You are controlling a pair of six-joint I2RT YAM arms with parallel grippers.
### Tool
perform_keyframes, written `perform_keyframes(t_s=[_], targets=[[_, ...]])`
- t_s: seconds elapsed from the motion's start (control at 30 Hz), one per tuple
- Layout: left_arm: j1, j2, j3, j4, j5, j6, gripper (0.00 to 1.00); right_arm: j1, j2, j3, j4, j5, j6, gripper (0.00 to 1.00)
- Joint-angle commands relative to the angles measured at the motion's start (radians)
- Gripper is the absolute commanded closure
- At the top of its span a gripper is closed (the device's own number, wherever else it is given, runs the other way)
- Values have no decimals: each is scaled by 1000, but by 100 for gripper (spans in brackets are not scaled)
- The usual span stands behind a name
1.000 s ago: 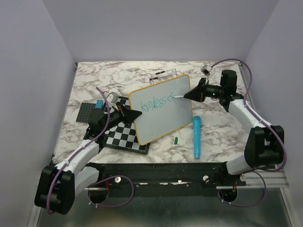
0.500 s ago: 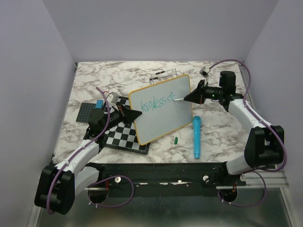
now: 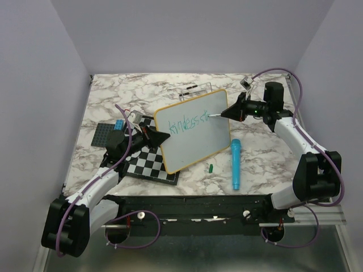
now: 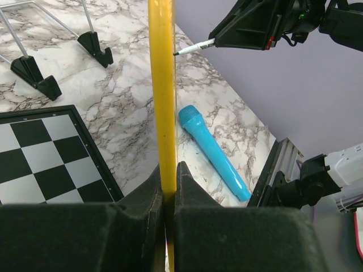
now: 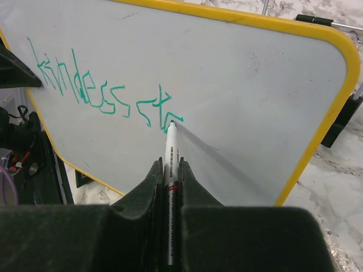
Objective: Write a sentence on the whiteboard
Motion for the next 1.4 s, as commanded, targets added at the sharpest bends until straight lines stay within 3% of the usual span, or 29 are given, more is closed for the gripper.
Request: perform_keyframes(t_s=[0.0, 0.77, 1.37], targets=[[-9, -13, 26, 52, 37, 37, 100, -3, -14, 25, 34, 56, 2, 99], [-9, -13, 26, 52, 36, 35, 100, -14, -19, 15, 34, 31, -4, 99], [-9, -19, 28, 47, 36, 38, 100, -26, -33, -22, -61, 11, -64, 99]])
